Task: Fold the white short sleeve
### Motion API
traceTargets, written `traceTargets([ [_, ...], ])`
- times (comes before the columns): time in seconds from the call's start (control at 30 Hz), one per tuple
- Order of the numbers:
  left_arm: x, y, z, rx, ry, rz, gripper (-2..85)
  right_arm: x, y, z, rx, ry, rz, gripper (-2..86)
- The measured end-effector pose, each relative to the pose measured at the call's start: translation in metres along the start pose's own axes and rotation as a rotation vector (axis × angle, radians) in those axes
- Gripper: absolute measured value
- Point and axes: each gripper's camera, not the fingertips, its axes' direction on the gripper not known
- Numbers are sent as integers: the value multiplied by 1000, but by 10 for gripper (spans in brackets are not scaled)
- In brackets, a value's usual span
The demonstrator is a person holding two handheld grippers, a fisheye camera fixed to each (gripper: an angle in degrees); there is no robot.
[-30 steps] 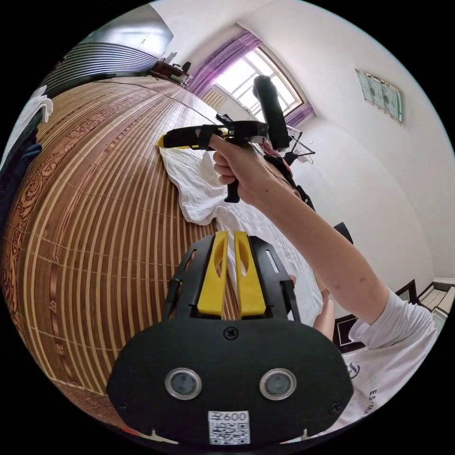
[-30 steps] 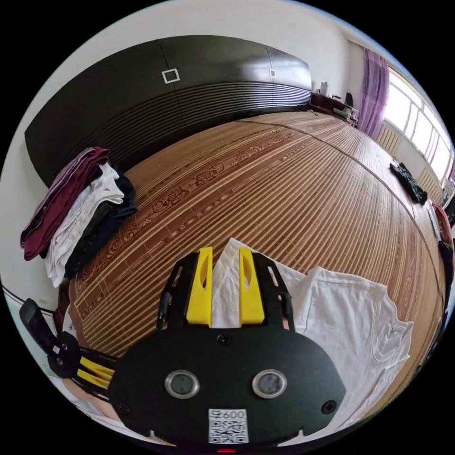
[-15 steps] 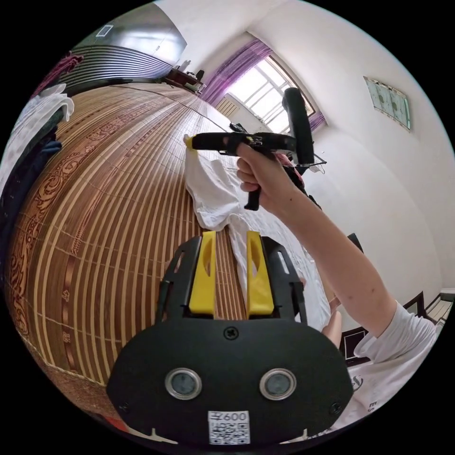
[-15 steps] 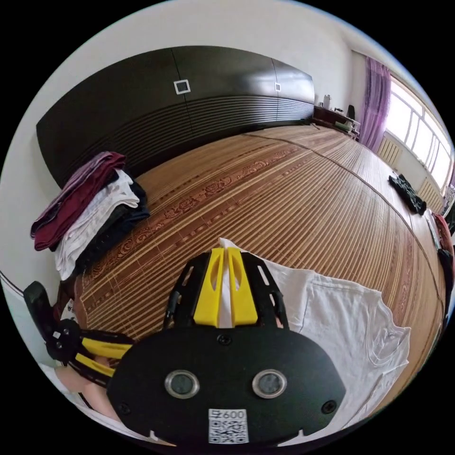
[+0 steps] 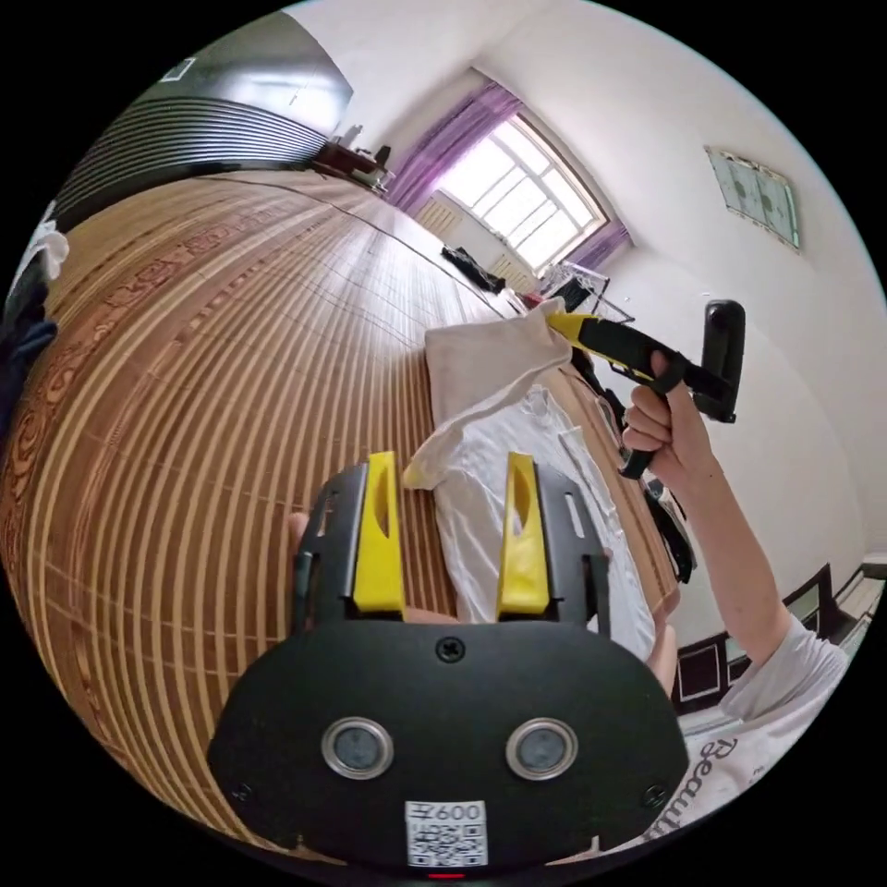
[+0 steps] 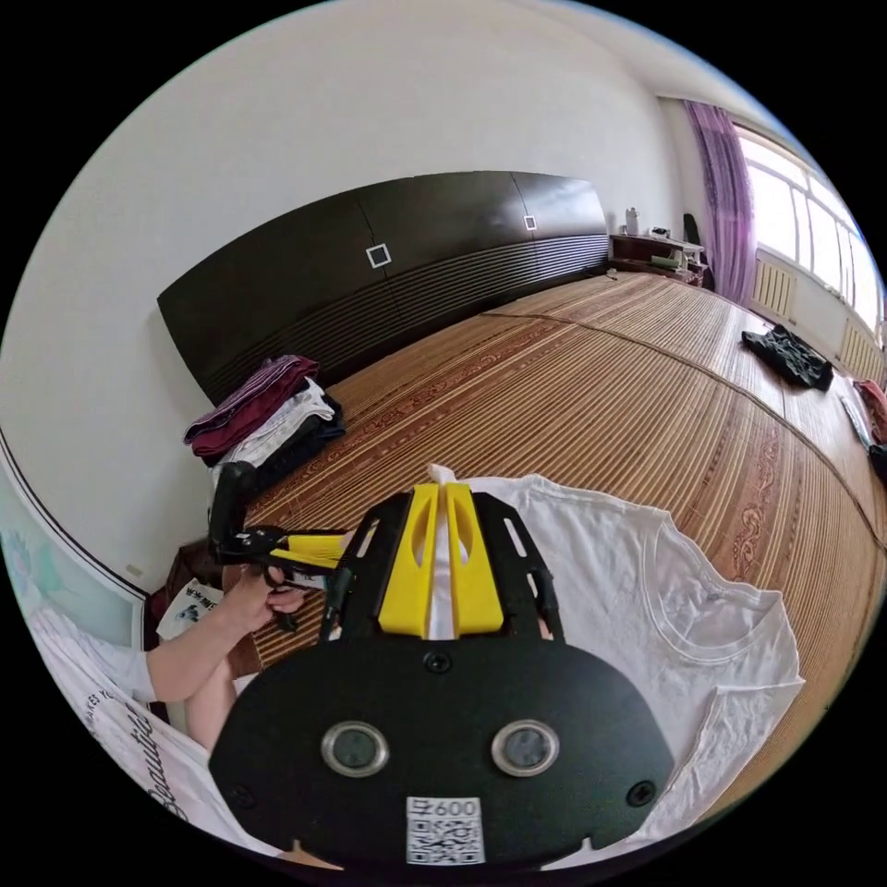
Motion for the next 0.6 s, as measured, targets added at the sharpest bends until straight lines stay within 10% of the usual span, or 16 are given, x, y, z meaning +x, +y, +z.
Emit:
traceTargets([
  [0.6, 100, 104, 130, -252, -414, 688, 22, 116, 16, -88, 1, 63, 284, -9],
])
